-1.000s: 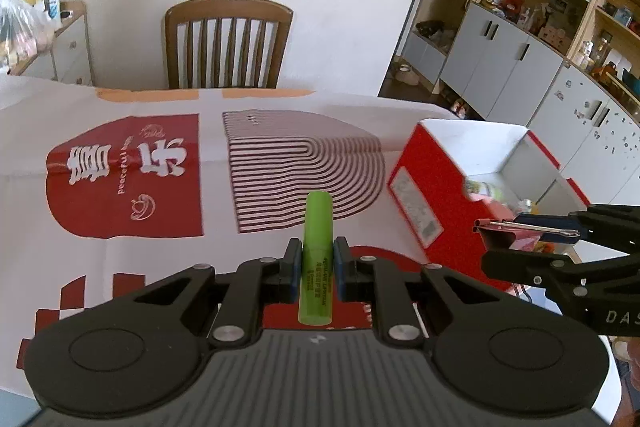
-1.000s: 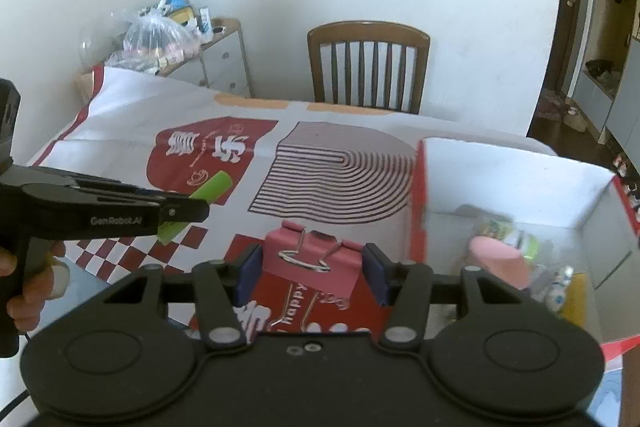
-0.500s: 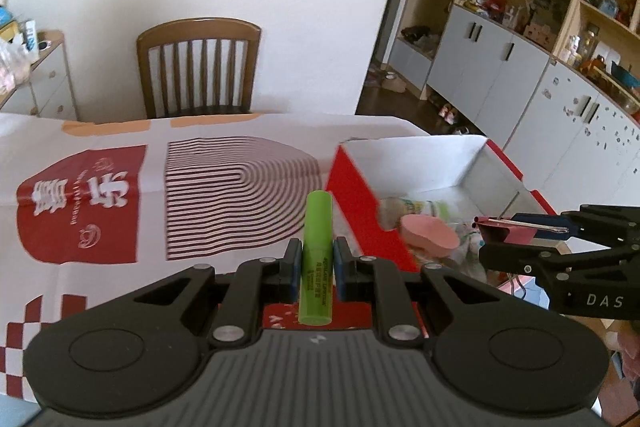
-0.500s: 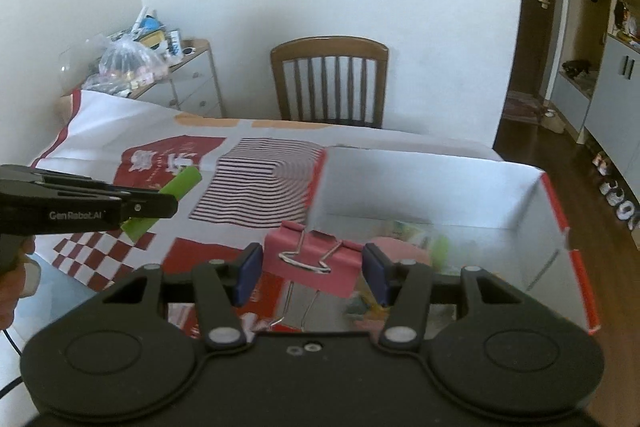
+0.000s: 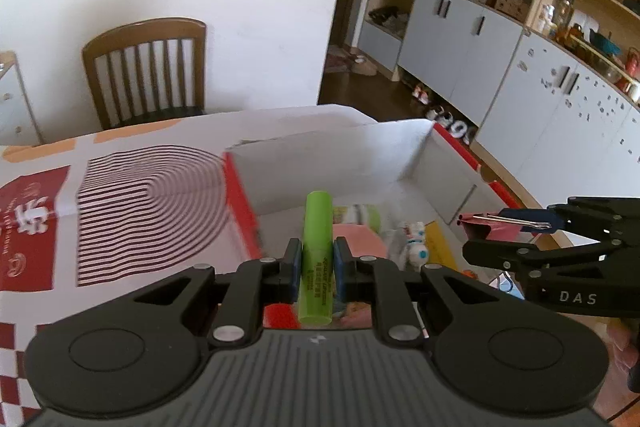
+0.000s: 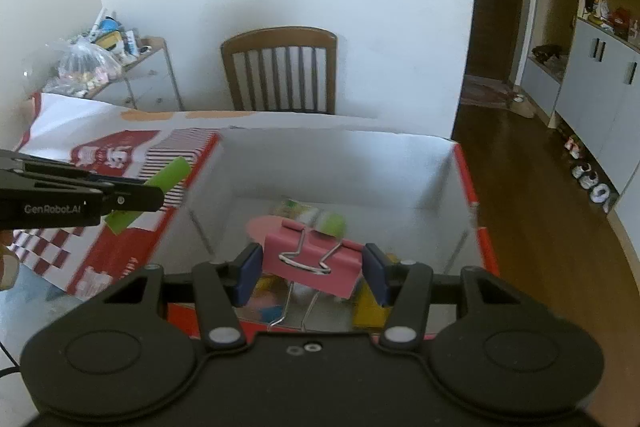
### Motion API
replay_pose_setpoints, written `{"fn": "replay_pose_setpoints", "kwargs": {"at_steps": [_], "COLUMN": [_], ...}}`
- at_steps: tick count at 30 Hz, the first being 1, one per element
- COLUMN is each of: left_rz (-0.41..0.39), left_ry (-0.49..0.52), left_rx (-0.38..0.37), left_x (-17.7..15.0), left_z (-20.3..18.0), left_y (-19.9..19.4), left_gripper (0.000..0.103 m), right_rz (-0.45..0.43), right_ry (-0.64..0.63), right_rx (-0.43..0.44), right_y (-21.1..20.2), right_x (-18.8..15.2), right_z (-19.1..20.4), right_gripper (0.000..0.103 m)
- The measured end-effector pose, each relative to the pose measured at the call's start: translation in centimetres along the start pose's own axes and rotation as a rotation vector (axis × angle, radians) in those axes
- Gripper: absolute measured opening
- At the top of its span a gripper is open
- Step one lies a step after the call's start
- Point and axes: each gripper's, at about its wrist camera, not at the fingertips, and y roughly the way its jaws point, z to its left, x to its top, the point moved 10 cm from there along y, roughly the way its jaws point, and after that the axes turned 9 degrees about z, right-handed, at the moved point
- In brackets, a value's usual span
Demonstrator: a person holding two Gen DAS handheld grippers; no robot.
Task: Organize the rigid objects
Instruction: 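Lower the highlighter and binder clip into the shoebox with both grippers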
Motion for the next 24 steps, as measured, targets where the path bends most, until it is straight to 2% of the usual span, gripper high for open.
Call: {"fn": "replay_pose_setpoints", "kwargs": {"at_steps": [6, 15, 24], "left_rz": [0.057, 0.103, 0.167], "left_ry": [0.025, 0.076, 0.07], "left_rx": [0.001, 0.029, 0.037], "left_x": [0.7, 2.5, 2.6], "left_z": [-1.9, -3.6, -4.4], "left_y": [3.5, 8.2, 11.6], "left_gripper": [0.016, 0.016, 0.016], "right_rz": [0.028, 0.053, 0.108], "right_ry": [-0.005, -0.017, -0.031], "right_rx": [-0.019, -0.036, -0.043], "right_y": [1.6, 4.4, 7.2], "right_x": [-0.6, 0.2, -0.2], "right_z": [-2.2, -4.2, -4.7], "right_gripper": [0.053, 0.053, 0.053]}}
